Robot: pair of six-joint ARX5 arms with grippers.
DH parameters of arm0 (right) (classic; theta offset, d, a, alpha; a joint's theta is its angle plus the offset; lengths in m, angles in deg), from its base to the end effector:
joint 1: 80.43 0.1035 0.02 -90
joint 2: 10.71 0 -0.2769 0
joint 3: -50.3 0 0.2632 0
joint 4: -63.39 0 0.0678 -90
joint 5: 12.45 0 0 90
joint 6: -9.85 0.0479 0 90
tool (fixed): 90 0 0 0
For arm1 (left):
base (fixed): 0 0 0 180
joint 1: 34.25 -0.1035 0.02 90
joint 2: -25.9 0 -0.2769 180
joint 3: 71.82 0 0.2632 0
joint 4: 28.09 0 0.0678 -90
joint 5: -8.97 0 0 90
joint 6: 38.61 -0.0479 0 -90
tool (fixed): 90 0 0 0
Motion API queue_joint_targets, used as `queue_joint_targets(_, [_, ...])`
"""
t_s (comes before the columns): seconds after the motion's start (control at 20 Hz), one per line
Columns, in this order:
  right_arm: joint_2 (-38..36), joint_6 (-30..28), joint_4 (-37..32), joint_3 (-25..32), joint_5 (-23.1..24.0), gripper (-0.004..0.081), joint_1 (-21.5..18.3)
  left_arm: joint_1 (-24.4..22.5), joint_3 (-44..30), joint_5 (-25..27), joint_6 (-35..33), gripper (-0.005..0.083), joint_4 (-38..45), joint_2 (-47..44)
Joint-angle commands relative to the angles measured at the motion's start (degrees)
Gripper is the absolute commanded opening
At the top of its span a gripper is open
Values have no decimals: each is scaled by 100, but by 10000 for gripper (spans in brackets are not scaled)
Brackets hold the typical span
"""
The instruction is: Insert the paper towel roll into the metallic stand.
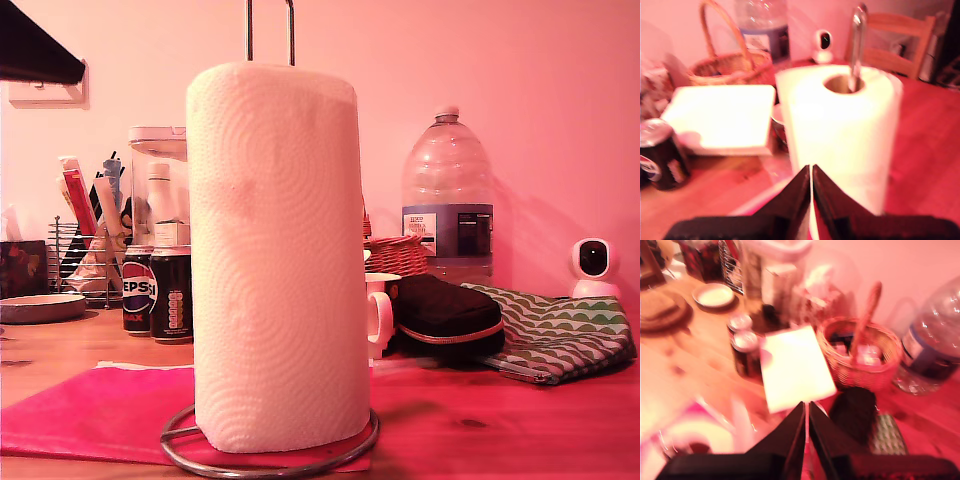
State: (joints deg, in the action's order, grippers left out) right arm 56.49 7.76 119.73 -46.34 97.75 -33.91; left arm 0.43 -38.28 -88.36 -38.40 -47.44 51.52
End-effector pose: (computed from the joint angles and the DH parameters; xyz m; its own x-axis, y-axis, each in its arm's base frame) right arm 0.1788 0.1646 0.4371 0.8265 0.3697 -0.4246 -0.4801 0.8567 -0.1886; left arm 0.1150 -0.0870 0.2366 0.7269 -0.6581 -0.1966 0.6666 0.7449 -0.0289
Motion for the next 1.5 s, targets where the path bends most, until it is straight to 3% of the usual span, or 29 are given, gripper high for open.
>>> queue_joint_targets(0.0, [-542,-118,-514,638,66,-8,-122,-125,-11,127,-22,-19,208,26])
queue_joint_targets(0.2, [-1445,-256,-1517,1967,98,-8,-774,-577,-13,251,-17,-19,404,79])
queue_joint_targets(0.45, [-2122,-479,-2022,2920,42,-8,-2002,-1270,-13,190,44,-19,466,142])
queue_joint_targets(0.7, [-2761,-682,-2068,3403,-986,-8,-3401,-1788,-20,17,44,-19,459,155])
queue_joint_targets(0.85, [-3062,-680,-2205,3875,-1679,-8,-3982,-1937,-74,-17,72,-19,470,179])
queue_joint_targets(0.95, [-3329,-625,-2579,4382,-2068,-8,-4098,-1952,-142,-15,92,-19,564,175])
queue_joint_targets(1.1, [-3829,-479,-3108,5075,-2133,-8,-4092,-1952,-304,-15,289,-19,833,44])
queue_joint_targets(1.45, [-4992,-514,-2844,5733,-2146,-8,-4092,-1873,-479,-164,280,-19,745,-380])
